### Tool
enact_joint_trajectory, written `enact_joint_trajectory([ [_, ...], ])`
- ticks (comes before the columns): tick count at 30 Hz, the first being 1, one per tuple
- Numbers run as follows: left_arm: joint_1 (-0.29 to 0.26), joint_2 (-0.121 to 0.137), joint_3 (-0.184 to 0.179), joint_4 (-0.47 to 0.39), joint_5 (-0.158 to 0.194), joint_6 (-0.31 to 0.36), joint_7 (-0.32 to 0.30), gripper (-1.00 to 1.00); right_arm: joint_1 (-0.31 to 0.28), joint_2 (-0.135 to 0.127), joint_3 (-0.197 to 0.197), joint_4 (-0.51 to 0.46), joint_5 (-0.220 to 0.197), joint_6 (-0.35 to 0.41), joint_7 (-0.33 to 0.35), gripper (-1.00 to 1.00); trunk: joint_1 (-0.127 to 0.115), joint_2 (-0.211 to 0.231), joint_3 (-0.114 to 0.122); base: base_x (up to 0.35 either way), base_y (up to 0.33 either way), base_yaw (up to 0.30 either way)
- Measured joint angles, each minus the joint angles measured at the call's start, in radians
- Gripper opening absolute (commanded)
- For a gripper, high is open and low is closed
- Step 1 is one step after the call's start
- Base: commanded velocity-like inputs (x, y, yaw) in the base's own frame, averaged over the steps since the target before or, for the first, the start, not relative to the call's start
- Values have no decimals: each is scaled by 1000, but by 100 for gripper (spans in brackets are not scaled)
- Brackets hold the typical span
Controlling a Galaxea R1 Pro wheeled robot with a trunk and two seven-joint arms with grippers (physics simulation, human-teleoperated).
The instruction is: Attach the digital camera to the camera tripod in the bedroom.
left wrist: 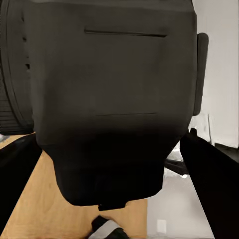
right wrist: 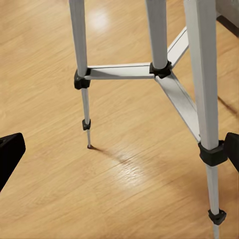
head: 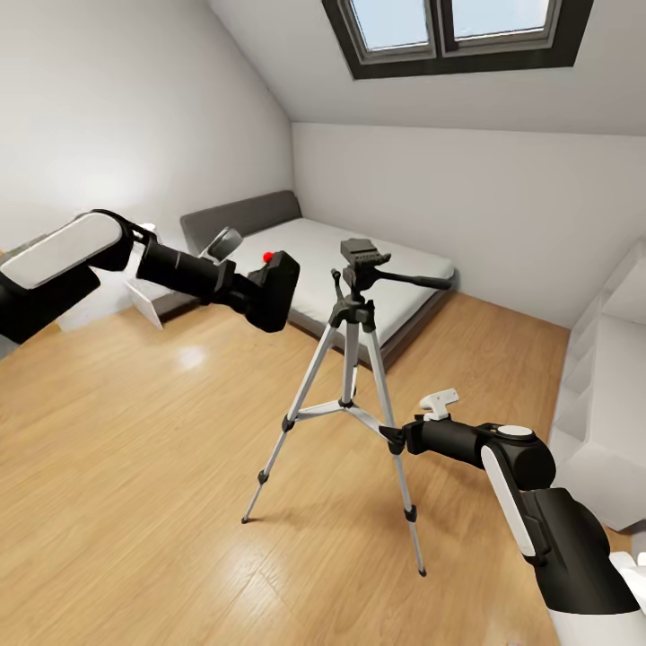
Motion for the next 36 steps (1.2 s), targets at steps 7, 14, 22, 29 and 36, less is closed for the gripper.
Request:
enact_joint_trajectory([
  [7, -113, -33, -100, 11, 136, 0, 127, -100, -1, 0, 0, 0, 0, 0, 0, 100, -27, 49, 22, 0, 0, 0],
  [14, -172, -40, -157, 11, 214, 0, 186, -100, -2, -1, 0, 0, 0, 0, 0, 100, -54, 98, 44, 0, 0, 0],
  [22, -209, -40, -169, 4, 237, 0, 203, -100, 3, 0, 1, 0, 0, -2, 0, 100, -69, 127, 57, 0, 0, 0],
  [29, -222, -33, -168, 1, 241, 0, 206, -100, 2, -1, 1, 0, 0, -3, 0, 100, -69, 127, 57, 0, 0, 0],
  [36, -228, -26, -147, -15, 249, 0, 208, -100, 2, -1, 1, 0, 0, -3, 0, 100, -69, 127, 57, 0, 0, 0],
])
